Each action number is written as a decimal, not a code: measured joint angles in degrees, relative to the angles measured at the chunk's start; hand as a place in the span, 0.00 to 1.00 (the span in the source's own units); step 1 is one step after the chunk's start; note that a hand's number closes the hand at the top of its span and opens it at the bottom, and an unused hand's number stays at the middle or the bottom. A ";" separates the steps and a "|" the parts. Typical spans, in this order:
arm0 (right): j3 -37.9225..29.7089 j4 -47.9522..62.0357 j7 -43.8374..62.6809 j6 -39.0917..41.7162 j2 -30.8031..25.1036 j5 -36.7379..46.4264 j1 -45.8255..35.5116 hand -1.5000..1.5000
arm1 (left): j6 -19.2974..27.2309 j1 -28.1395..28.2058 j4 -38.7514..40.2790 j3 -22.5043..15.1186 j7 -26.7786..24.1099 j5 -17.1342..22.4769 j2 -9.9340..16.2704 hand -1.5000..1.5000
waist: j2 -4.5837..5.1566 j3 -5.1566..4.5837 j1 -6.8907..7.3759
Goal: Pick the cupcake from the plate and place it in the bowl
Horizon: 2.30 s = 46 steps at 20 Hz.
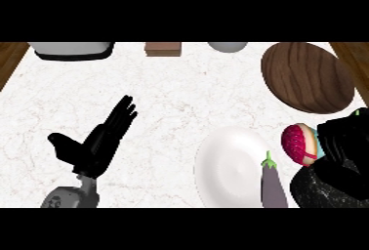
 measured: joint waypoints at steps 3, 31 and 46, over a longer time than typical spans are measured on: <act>-5.84 -1.90 0.63 3.02 -0.22 -3.74 -1.28 1.00 | 0.15 -0.46 -0.85 -0.10 1.12 -0.47 -0.47 0.50 | 0.08 -0.01 0.35; -16.41 70.36 -30.54 -14.61 9.25 8.94 -36.89 1.00 | -2.29 -3.47 1.46 1.01 1.03 -3.34 -3.70 0.50 | 1.15 0.10 3.48; -25.21 101.37 -39.10 -18.16 10.95 6.46 -47.17 0.00 | -2.99 -4.62 0.70 0.18 2.20 -3.71 -4.29 0.50 | 2.00 0.30 4.99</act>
